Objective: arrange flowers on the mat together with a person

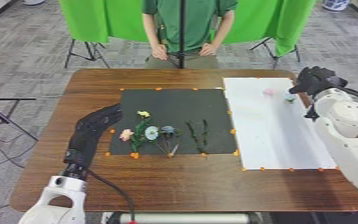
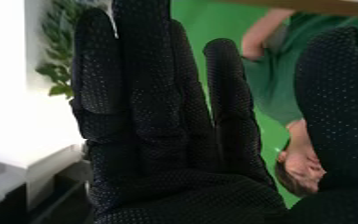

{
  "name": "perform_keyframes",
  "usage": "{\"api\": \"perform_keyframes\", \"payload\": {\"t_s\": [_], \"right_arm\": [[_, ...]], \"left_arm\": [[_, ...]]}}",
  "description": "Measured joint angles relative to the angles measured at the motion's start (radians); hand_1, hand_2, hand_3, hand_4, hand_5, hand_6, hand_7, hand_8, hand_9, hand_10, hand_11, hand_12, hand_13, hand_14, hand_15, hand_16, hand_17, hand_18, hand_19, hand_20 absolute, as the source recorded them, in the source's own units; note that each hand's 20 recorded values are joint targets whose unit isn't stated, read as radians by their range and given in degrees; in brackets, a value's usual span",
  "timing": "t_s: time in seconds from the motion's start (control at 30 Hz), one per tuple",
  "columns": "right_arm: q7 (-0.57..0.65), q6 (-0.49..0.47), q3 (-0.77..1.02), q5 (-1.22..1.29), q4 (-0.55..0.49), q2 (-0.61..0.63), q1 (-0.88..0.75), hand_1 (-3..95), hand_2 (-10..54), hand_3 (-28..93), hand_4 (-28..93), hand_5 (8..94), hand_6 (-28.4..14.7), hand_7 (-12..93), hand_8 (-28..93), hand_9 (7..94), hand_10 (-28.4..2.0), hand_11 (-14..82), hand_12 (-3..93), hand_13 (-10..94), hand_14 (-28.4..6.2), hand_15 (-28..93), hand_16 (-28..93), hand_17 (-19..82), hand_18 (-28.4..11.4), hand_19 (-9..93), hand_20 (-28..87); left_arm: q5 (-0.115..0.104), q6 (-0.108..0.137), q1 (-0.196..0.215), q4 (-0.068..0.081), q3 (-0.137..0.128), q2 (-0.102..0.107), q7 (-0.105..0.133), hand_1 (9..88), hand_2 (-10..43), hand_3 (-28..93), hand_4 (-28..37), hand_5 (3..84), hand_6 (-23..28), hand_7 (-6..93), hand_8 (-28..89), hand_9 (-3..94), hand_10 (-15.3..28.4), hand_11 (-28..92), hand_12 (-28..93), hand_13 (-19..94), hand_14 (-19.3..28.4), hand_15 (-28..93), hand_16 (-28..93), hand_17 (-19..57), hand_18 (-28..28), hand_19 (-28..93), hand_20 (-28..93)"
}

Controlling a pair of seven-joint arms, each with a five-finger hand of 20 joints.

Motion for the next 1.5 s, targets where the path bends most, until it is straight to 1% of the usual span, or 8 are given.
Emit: {"api": "perform_keyframes", "payload": {"t_s": [0.3, 0.47, 0.57, 0.67, 0.77, 1.0, 1.23, 1.5], "right_arm": [[-0.014, -0.067, 0.011, 0.004, 0.100, -0.066, 0.030, 37.0, -9.5, 69, -22, 57.9, 0.8, 15, -10, 73.8, -14.9, 12.8, 16.1, 87, -7.0, 28, 24, 59, -12.5, 64, 38], [-0.010, -0.061, 0.015, 0.034, 0.108, -0.081, 0.025, 42.2, -9.5, 70, -25, 62.9, 4.5, 18, -13, 77.5, -12.3, 13.7, 15.9, 90, -5.1, 29, 25, 61, -11.2, 70, 35], [-0.018, -0.026, 0.012, 0.019, 0.114, -0.085, 0.016, 48.4, -9.5, 68, -26, 67.6, 6.1, 21, -8, 80.9, -10.5, 13.4, 18.5, 92, -3.8, 30, 27, 62, -10.9, 76, 29], [-0.025, 0.033, 0.005, -0.011, 0.120, -0.086, 0.002, 57.7, -9.5, 60, -26, 75.4, 6.1, 21, -3, 86.3, -8.7, 6.7, 27.2, 94, -2.2, 36, 27, 62, -11.4, 83, 27], [-0.026, 0.061, 0.001, -0.018, 0.120, -0.089, -0.009, 61.2, -9.5, 58, -26, 80.6, 5.2, 22, 0, 89.9, -7.3, 4.7, 31.3, 94, -1.3, 41, 26, 62, -11.4, 87, 27], [-0.017, 0.068, -0.013, -0.006, 0.103, -0.081, -0.013, 63.4, -9.5, 59, -26, 83.4, 4.1, 23, 2, 92.7, -7.2, 5.7, 33.0, 94, -0.5, 46, 25, 64, -11.2, 89, 26], [0.047, 0.145, -0.049, 0.119, -0.065, -0.004, -0.041, 63.5, -9.5, 59, -25, 84.3, 3.5, 22, 3, 93.2, -7.4, 5.4, 33.5, 94, -0.4, 47, 25, 63, -11.2, 91, 26], [0.027, 0.147, -0.114, 0.149, -0.298, 0.053, 0.031, 63.7, -9.5, 59, -26, 84.5, 3.5, 22, 3, 93.2, -7.4, 5.3, 33.7, 94, 0.0, 49, 25, 63, -11.3, 92, 26]], "left_arm": [[0.000, -0.004, 0.000, 0.000, 0.000, -0.002, 0.000, 28.0, -1.9, 63, -16.8, 47.3, 4.0, 11.4, -5, 44.5, 12.4, 15, 16, 36, 15.8, 10, 6, 5.7, 11.2, 4, 18], [0.000, -0.009, 0.000, 0.001, -0.002, -0.007, -0.002, 28.0, -2.0, 63, -16.6, 47.2, 4.0, 11.4, -5, 44.5, 12.4, 15, 16, 36, 15.8, 10, 6, 5.6, 11.3, 4, 18], [0.006, -0.029, 0.000, 0.001, -0.019, -0.022, -0.011, 28.0, -2.1, 63, -16.6, 47.2, 4.0, 11.4, -5, 44.5, 12.4, 15, 16, 36, 15.9, 10, 6, 5.5, 11.3, 5, 18], [0.016, -0.061, 0.000, 0.001, -0.037, -0.052, -0.019, 28.0, -2.0, 63, -16.7, 47.2, 4.1, 11.4, -5, 44.5, 12.4, 15, 16, 36, 15.9, 10, 6, 5.4, 11.4, 5, 18], [0.022, -0.067, -0.001, 0.001, -0.039, -0.072, -0.023, 28.0, -2.0, 63, -16.7, 47.2, 4.1, 11.3, -5, 44.4, 12.4, 15, 16, 36, 15.9, 10, 6, 5.4, 11.4, 5, 18], [0.023, -0.066, -0.001, 0.002, -0.036, -0.072, -0.023, 28.0, -2.1, 63, -16.7, 47.2, 4.1, 11.2, -5, 44.4, 12.3, 15, 16, 36, 15.8, 10, 6, 5.4, 11.5, 5, 18], [0.022, -0.066, 0.003, 0.001, -0.038, -0.066, -0.023, 27.9, -2.2, 63, -16.6, 47.1, 4.1, 11.3, -5, 44.4, 12.3, 15, 16, 35, 15.7, 10, 6, 5.4, 11.5, 5, 18], [0.022, -0.066, 0.005, 0.001, -0.044, -0.058, -0.031, 27.9, -2.1, 63, -16.6, 47.1, 4.1, 11.3, -5, 44.4, 12.3, 15, 16, 35, 15.8, 10, 6, 5.4, 11.5, 5, 18]]}}
